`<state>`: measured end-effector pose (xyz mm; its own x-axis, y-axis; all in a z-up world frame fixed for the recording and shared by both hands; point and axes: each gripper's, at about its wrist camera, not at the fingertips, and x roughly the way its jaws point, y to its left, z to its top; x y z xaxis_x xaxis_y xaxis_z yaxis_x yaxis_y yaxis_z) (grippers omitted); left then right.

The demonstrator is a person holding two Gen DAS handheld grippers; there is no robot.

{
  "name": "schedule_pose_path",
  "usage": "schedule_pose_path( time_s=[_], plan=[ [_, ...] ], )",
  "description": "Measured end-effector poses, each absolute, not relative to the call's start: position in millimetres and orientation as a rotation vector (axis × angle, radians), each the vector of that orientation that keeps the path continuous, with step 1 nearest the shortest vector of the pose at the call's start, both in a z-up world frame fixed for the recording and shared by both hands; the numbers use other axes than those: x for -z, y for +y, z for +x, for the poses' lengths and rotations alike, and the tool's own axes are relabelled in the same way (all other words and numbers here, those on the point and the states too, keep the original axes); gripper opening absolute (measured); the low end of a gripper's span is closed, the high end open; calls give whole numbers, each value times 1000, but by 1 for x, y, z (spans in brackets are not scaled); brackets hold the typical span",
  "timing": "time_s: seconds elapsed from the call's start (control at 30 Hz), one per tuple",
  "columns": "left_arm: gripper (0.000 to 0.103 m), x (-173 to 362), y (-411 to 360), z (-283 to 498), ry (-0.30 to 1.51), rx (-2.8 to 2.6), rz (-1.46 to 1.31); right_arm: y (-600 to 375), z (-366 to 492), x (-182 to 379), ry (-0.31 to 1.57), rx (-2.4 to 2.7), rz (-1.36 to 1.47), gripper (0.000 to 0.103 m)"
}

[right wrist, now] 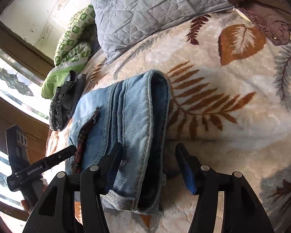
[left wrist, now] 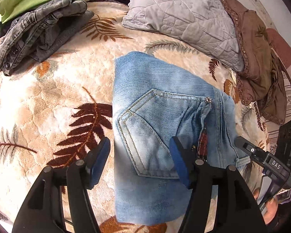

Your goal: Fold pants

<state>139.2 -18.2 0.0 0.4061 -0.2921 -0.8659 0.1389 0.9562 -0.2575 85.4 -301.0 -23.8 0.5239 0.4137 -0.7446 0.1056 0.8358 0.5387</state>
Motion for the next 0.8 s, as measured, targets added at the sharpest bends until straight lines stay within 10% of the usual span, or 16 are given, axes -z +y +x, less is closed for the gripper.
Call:
schedule_pose_path(
  time_s=[0.07, 0.23, 0.8],
  plan=[
    [66, -9, -21, 124, 1083, 250, -124, -301, 73, 2, 995, -158, 519, 60],
    [73, -17, -33, 87, 1030, 192, -45, -278, 33, -37, 953, -64, 318, 103],
    [79, -14, -51, 7, 905, 88, 176, -246, -63, -43, 855, 153, 59, 103]
  ],
)
